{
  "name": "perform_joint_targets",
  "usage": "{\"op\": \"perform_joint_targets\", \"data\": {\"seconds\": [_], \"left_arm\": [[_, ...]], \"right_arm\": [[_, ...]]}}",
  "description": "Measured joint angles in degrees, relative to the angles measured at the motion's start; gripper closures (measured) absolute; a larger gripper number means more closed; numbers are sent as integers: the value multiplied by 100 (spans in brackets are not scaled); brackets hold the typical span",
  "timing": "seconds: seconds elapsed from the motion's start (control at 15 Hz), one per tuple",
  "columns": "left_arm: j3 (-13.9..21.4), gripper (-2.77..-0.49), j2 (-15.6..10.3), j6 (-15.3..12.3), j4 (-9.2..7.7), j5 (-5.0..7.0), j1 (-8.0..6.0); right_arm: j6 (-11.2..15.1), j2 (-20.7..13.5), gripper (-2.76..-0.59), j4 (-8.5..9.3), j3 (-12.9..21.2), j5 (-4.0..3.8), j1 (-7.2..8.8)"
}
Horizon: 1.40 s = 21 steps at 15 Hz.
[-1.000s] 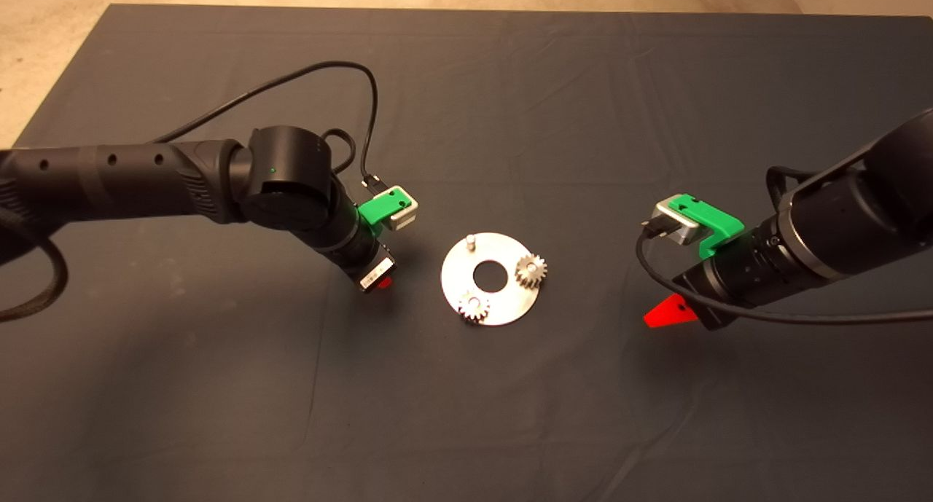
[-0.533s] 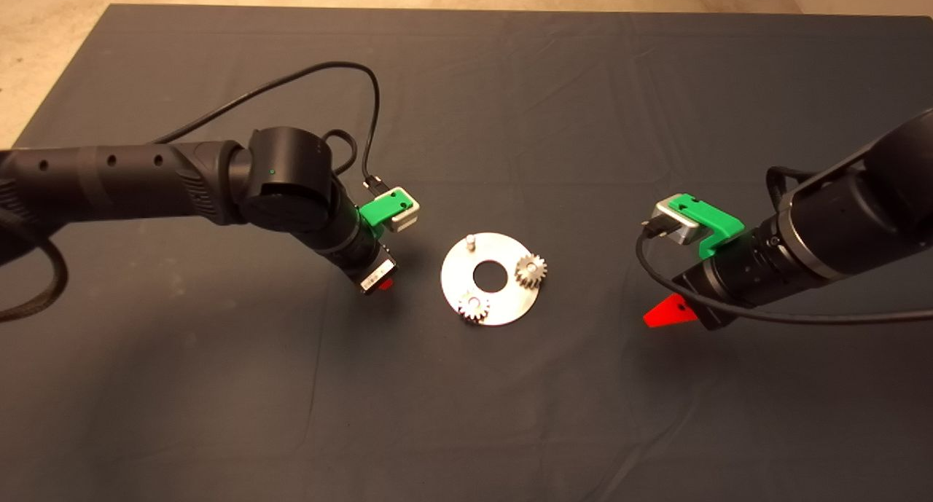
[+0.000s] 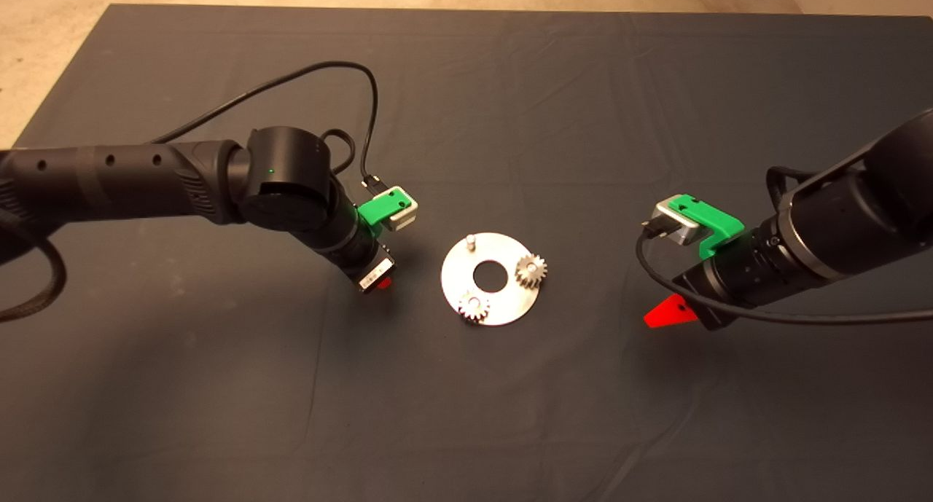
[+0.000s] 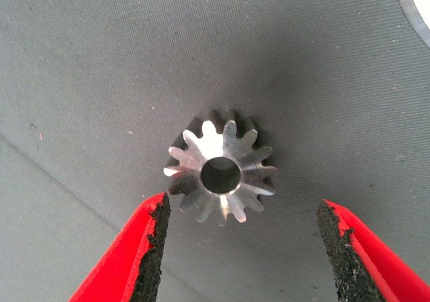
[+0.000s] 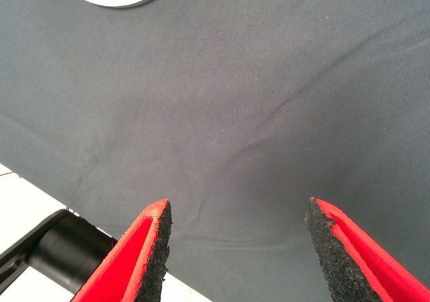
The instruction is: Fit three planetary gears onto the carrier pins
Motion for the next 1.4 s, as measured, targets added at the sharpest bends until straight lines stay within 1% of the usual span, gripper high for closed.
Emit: {"op": "perform_joint_targets", "data": {"seconds": [0.2, 0.53, 0.67, 0.8, 1.13, 1.4], "left_arm": [[-4, -150, 0, 104, 4, 0, 0], [-37, -150, 0, 106, 9, 0, 0], [-110, -150, 0, 152, 17, -5, 0], [-194, -150, 0, 257, 20, -5, 0], [-210, -150, 2, 263, 20, -9, 0], [-210, -150, 2, 263, 20, -74, 2]], "right_arm": [[0, -2, -147, 0, 0, -2, 0], [2, 0, -147, 0, 0, -2, 0], [0, -2, -147, 0, 0, -2, 0], [2, -1, -147, 0, 0, -2, 0], [0, -1, -147, 0, 1, 0, 0], [2, 0, -147, 0, 2, 0, 0]]}}
